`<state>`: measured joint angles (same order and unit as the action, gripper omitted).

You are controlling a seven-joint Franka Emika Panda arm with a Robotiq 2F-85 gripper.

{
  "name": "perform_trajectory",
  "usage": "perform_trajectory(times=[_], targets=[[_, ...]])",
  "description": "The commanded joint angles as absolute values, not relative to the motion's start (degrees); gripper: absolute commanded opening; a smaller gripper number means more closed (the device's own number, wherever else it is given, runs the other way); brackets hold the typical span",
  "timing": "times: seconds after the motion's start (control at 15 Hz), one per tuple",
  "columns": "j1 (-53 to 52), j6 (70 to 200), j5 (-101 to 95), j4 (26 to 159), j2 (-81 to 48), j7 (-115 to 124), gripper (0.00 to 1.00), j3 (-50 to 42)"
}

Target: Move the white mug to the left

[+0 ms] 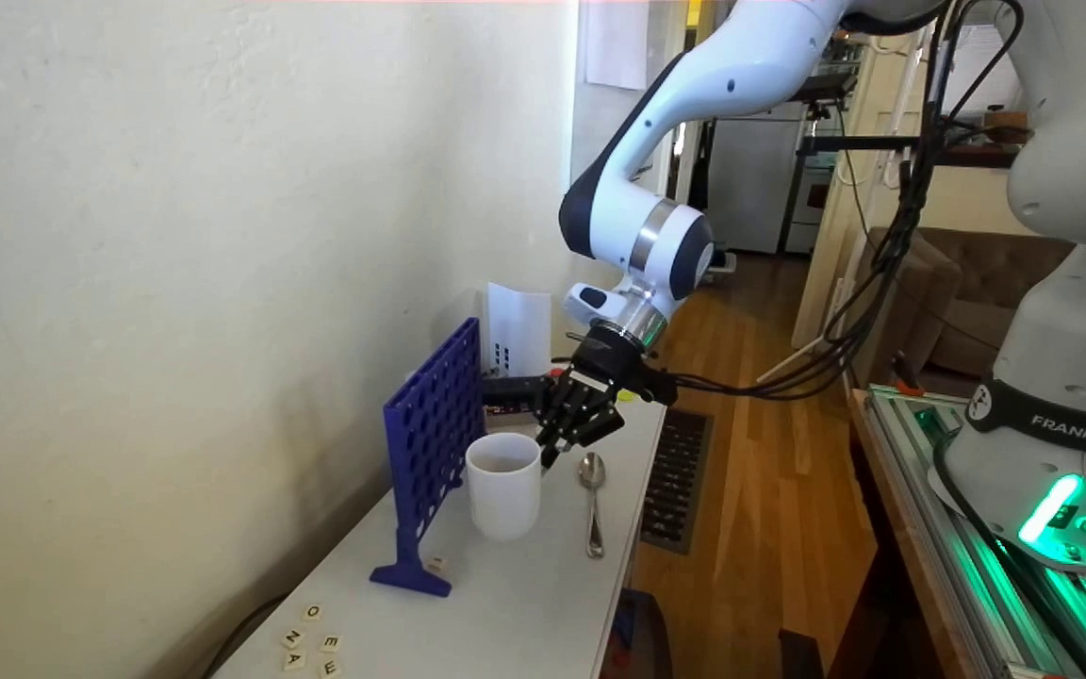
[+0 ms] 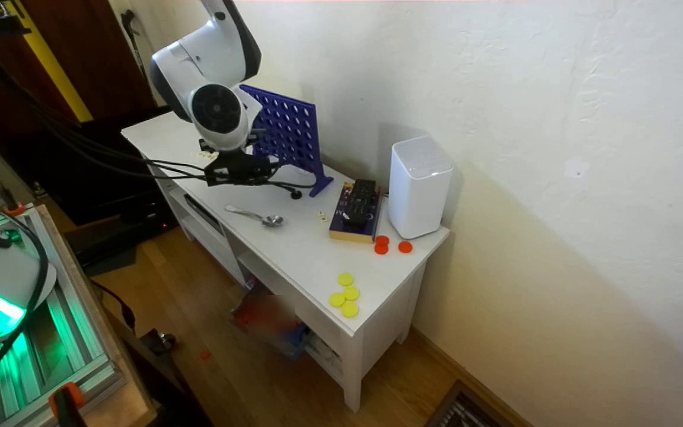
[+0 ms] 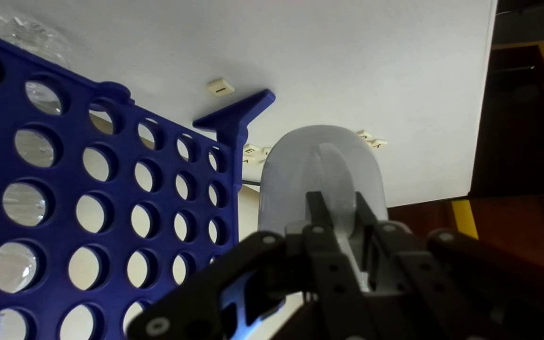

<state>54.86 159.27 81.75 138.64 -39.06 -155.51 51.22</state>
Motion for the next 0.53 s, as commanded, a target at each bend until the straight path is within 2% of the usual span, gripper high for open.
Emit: perform_trajectory(times=[0.0, 0.47], targets=[[57.4, 165.5, 76.8, 136.8, -46.6, -157.0, 0.04, 54.5], [66.4, 184.6, 62.5, 136.2, -66.5, -157.8, 0.04, 62.8]])
